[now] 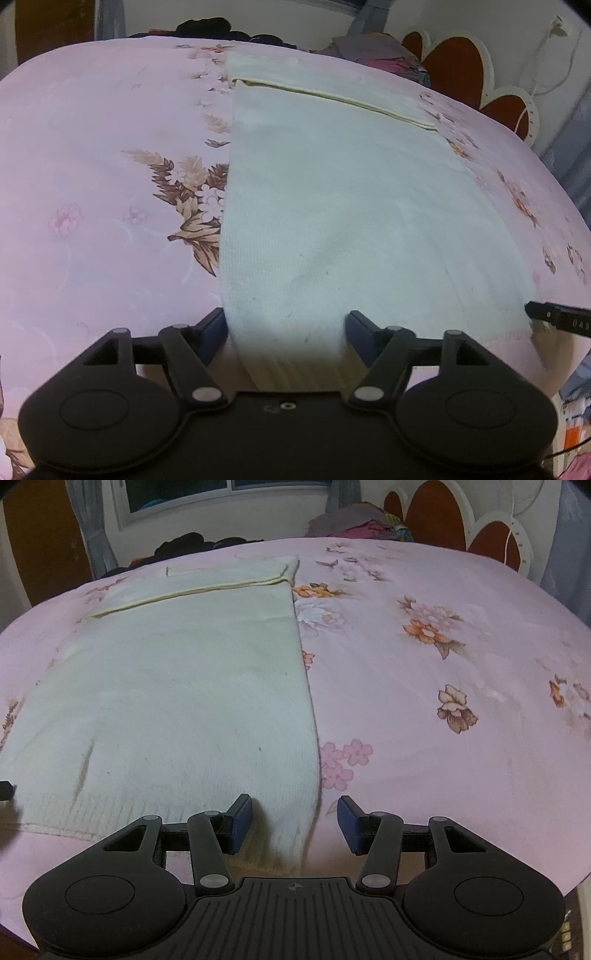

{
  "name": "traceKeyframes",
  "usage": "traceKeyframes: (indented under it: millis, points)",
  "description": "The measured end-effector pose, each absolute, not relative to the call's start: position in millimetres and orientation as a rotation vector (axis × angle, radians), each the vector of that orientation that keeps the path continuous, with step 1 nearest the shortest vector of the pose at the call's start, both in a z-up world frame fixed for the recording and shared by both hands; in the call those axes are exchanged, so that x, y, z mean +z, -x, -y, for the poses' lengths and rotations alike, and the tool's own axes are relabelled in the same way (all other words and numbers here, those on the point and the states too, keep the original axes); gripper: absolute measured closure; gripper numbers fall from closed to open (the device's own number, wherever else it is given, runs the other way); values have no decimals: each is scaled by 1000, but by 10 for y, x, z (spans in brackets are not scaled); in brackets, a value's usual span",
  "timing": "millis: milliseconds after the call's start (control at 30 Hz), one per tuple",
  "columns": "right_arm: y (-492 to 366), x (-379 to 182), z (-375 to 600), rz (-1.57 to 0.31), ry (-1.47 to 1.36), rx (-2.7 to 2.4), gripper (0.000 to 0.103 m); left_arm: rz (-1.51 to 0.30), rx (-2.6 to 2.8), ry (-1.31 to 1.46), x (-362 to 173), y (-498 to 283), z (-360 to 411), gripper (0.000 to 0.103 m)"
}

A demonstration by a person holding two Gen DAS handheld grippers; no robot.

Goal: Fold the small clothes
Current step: 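Grasp the sweater's folded end with both tools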

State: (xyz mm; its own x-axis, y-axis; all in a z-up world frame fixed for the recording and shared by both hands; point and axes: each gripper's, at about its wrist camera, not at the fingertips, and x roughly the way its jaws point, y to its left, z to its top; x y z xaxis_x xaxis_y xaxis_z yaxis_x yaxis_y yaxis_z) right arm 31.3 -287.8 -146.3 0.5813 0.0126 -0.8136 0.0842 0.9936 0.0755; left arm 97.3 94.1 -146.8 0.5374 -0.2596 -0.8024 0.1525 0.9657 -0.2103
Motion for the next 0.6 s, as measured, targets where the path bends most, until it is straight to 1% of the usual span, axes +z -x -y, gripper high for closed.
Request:
traceKeyframes:
  millis: [133, 233, 267, 300, 333, 367, 400, 433, 467, 500, 533, 567, 600]
  points:
    - [-352, -1487, 2910, -964, -150, -12, 52, -971, -241, 104, -1477, -956, -909, 31]
    - [-362, -1483, 2928, -973, -171, 3, 53, -979, -245, 116, -1468, -948, -914, 34]
    - [-359, -1484, 2928, -975, -177, 7, 53, -982, -245, 121, -1465, -953, -921, 37]
    - [-356, -1485, 2923, -980, -180, 13, 60, -984, -241, 124, -1463, -959, -930, 45]
    - [-361, -1484, 2918, -982, -185, 26, 69, -984, -236, 131, -1459, -961, -942, 49]
    - [-370, -1478, 2911, -986, -191, 40, 76, -985, -236, 146, -1457, -966, -964, 58]
    - [-387, -1475, 2899, -988, -188, 43, 77, -988, -238, 160, -1456, -971, -987, 67]
    - [-400, -1474, 2889, -990, -185, 46, 78, -994, -241, 171, -1457, -984, -1013, 69]
    - [-412, -1475, 2888, -993, -188, 50, 79, -1001, -246, 181, -1455, -998, -1034, 77]
    - [-422, -1473, 2890, -996, -192, 55, 83, -1011, -253, 196, -1454, -1016, -1056, 87]
    - [-434, -1468, 2893, -998, -195, 63, 87, -1020, -259, 216, -1453, -1033, -1079, 91]
    - [-445, -1460, 2893, -1000, -198, 73, 95, -1023, -263, 231, -1448, -1049, -1100, 94]
    - [-450, -1450, 2888, -999, -202, 82, 96, -1023, -266, 239, -1438, -1063, -1109, 97]
